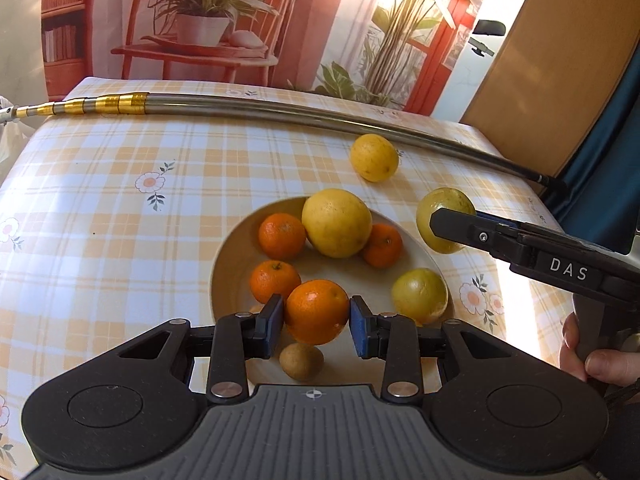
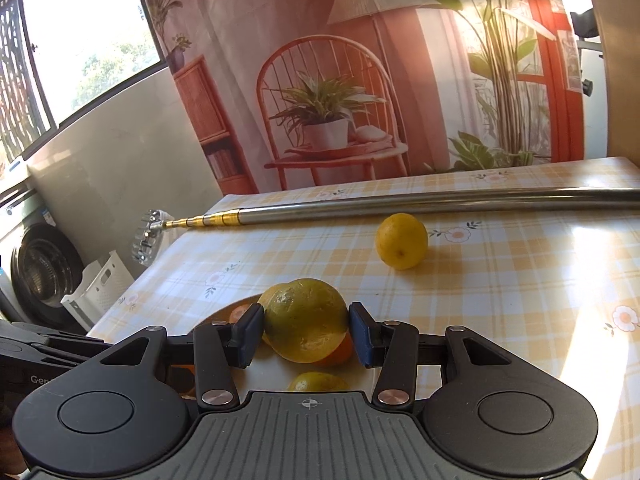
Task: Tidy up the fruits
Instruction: 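Carry the mandarin and greenish-yellow citrus over the plate with both grippers, then lower the mandarin onto the plate and open the left gripper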
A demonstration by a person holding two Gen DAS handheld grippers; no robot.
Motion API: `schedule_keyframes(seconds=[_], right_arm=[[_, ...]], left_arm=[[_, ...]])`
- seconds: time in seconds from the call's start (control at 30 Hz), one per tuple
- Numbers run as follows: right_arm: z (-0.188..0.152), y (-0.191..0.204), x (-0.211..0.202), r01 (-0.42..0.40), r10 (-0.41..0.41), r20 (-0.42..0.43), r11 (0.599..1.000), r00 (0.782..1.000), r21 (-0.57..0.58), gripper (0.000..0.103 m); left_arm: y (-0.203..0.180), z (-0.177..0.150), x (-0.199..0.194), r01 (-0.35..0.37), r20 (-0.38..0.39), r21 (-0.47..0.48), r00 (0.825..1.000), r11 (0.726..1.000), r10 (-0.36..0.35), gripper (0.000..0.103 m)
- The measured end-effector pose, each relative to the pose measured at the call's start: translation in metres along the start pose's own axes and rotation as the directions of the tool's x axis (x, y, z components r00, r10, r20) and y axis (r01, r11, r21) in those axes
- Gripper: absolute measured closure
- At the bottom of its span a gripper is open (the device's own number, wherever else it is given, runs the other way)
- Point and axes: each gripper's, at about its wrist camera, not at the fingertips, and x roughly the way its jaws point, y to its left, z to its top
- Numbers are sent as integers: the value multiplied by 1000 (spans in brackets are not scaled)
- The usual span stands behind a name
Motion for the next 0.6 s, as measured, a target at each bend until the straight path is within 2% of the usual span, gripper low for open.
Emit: schedule_keyframes(seconds=[0.37, 0.6], right_arm=[[-2, 7, -6, 1, -1, 2, 1000, 1000, -9, 60], [-1, 8, -6, 0, 0, -2, 1000, 1000, -10, 60]], left_arm=[[-17, -13, 10, 64, -103, 84, 993, 994, -55, 66], [-12, -19, 25, 71, -196, 61, 979, 996, -58, 66]])
